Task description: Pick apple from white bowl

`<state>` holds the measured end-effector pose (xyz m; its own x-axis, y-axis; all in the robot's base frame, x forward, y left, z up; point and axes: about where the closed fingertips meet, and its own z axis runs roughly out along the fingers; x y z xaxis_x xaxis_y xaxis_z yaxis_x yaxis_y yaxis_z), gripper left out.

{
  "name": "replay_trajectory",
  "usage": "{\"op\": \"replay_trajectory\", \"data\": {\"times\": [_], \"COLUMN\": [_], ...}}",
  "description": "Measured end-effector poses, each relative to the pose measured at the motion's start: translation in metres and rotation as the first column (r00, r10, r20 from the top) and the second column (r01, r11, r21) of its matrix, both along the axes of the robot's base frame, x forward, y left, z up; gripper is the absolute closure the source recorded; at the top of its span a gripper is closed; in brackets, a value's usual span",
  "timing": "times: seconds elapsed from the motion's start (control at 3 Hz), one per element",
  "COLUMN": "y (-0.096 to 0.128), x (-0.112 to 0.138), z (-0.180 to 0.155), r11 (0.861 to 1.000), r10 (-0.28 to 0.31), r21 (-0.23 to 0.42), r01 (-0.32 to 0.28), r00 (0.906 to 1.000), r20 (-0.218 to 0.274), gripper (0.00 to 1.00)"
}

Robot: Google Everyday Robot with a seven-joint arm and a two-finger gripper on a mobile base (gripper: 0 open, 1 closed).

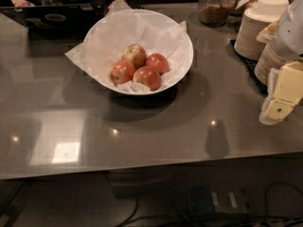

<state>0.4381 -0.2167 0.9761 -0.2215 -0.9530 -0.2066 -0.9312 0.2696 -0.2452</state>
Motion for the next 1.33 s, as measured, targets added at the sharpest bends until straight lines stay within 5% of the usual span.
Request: {"op": "replay_trajectory", "data": {"times": [0.67, 1.33], "y": [0.004, 0.041], "x": [0.005, 0.04], "z": [0.002, 0.0], "r11": [1.0, 0.989], "r10": [0.008, 0.113], "r21": [0.01, 0.088], "r01": [-0.008, -0.121], "r00": [0.9998, 0.9887], "r20": [0.019, 0.099], "gripper": [0.0, 0.0]}}
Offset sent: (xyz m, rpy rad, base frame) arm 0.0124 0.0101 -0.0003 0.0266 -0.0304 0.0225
